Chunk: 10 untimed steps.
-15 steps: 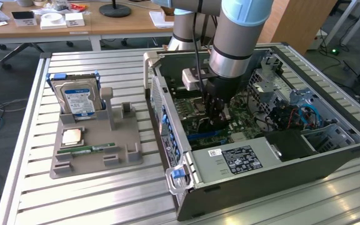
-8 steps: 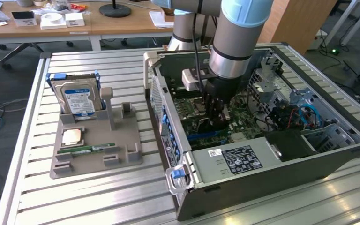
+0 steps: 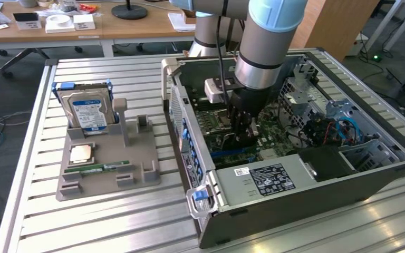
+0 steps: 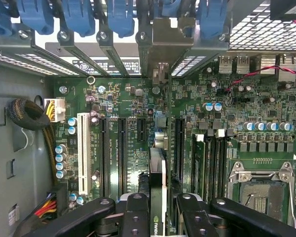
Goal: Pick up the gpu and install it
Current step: 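Insert the gpu into the slot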
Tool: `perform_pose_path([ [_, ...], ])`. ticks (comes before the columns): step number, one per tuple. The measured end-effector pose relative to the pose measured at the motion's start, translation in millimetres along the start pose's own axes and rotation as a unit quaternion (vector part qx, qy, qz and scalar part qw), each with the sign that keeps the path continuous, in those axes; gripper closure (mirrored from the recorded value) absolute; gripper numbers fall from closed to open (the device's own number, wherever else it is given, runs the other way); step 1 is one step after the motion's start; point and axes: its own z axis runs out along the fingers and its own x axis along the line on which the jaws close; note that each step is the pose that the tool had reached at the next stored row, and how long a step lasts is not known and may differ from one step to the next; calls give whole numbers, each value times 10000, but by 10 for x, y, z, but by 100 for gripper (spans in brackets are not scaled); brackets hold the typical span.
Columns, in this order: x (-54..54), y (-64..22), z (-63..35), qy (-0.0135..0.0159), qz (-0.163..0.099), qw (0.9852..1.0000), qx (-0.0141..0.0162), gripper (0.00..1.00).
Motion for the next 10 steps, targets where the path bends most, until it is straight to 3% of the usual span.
perform_pose_path([
  [10,0,0,0,1,51,10000,0,74],
])
